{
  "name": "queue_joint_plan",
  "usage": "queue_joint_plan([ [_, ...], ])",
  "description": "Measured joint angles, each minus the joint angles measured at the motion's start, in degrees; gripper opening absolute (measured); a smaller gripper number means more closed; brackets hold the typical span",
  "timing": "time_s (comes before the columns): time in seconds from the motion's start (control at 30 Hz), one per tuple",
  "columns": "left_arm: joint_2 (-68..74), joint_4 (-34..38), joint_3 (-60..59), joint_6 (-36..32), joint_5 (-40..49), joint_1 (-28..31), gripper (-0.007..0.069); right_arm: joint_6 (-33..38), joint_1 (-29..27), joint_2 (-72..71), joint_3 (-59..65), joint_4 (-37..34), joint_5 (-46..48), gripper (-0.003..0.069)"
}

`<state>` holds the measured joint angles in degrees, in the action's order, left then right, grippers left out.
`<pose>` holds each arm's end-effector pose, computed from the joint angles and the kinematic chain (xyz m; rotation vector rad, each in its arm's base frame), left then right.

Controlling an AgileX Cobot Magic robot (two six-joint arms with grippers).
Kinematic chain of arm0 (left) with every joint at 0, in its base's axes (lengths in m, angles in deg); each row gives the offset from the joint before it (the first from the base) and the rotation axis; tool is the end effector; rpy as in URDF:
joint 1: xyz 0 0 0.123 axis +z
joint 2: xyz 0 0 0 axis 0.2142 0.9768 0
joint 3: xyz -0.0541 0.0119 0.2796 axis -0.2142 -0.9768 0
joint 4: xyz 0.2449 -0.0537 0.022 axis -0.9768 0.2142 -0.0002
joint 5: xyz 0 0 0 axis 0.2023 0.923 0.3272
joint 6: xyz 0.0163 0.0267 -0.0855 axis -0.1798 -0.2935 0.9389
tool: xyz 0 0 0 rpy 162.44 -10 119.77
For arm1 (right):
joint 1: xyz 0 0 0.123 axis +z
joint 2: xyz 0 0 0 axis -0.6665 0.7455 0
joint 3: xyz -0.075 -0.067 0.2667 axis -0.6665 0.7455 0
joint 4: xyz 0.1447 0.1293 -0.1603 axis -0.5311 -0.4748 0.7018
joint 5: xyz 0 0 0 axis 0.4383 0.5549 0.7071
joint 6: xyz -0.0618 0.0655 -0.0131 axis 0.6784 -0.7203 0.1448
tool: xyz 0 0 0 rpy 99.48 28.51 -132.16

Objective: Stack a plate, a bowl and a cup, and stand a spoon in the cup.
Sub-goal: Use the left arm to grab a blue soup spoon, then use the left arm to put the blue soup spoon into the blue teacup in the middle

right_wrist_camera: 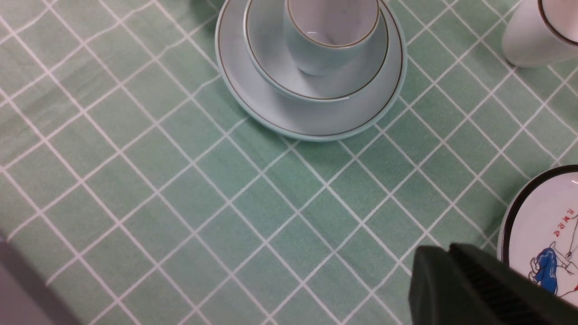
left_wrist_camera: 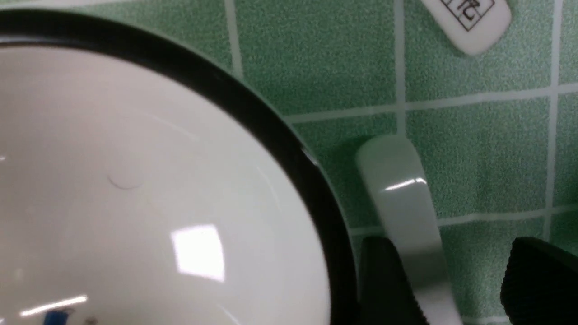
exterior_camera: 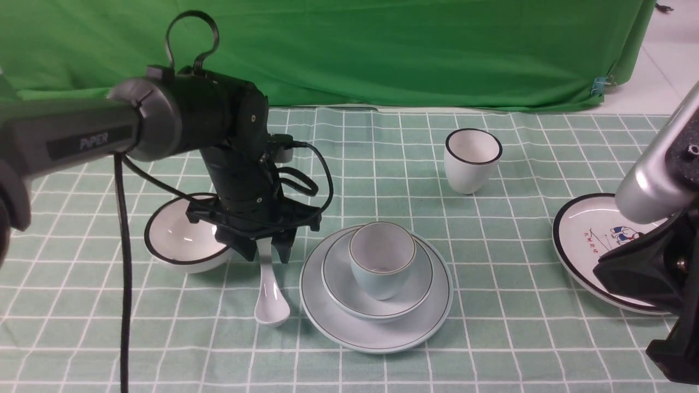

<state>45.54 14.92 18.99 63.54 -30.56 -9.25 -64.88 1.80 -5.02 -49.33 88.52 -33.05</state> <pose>0.3845 -0.1467 0.1766 0.2215 2.9401 0.0017 0.1401 0.1239 0.3830 -1.0397 2.0671 0.1967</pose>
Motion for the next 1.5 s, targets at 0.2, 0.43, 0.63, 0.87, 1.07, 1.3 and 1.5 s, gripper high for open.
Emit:
queue_joint_plan([
  [0.2, 2.14, 0.00, 0.00, 0.15, -0.57, 0.00, 0.0359, 0.00, 0.00, 0.00, 0.00, 0.00, 0.04, 0.0067],
  [0.43, 2.71, -0.02, 0.38, 0.20, -0.74, 0.00, 0.0304, 0.00, 0.00, 0.00, 0.00, -0.05, 0.06, 0.0067],
  [0.63, 3.00, -1.08, 0.72, -0.18, 0.78, 0.02, 0.0108, 0.00, 0.00, 0.00, 0.00, -0.05, 0.25, 0.0067],
  [0.87, 0.46, 0.34, 0.35, -3.14, 0.47, -1.56, 0.0111, 0.00, 0.00, -0.24, 0.00, -0.05, 0.25, 0.0069],
  [1.07, -11.28, -1.71, -1.34, -4.64, -1.60, -5.82, 0.0111, 0.00, 0.00, -2.21, 0.02, 0.00, 0.31, 0.0069],
  [1.3, -35.31, -3.50, -21.58, -4.38, -31.97, -13.14, 0.0111, 0.00, 0.00, -3.40, 0.13, 0.06, 0.26, 0.0069],
  [1.5, -39.73, -2.76, -43.90, -3.93, -89.77, -14.46, 0.0111, 0.00, 0.00, -3.40, 0.24, 0.06, -0.28, 0.0069],
])
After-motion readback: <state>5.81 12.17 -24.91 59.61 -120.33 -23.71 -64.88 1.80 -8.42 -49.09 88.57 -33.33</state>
